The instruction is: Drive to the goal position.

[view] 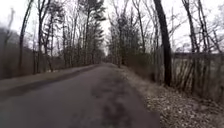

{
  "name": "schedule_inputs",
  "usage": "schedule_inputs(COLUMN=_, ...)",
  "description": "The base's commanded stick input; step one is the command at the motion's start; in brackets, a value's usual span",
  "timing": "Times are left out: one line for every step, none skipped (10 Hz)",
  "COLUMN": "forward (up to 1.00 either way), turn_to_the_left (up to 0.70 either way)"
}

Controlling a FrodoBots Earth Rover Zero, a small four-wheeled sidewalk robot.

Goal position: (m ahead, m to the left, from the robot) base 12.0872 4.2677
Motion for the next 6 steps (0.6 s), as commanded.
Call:
schedule_inputs(forward=0.85, turn_to_the_left=0.0)
schedule_inputs(forward=0.85, turn_to_the_left=0.0)
schedule_inputs(forward=0.85, turn_to_the_left=0.0)
schedule_inputs(forward=0.85, turn_to_the_left=0.0)
schedule_inputs(forward=0.85, turn_to_the_left=0.0)
schedule_inputs(forward=0.85, turn_to_the_left=0.0)
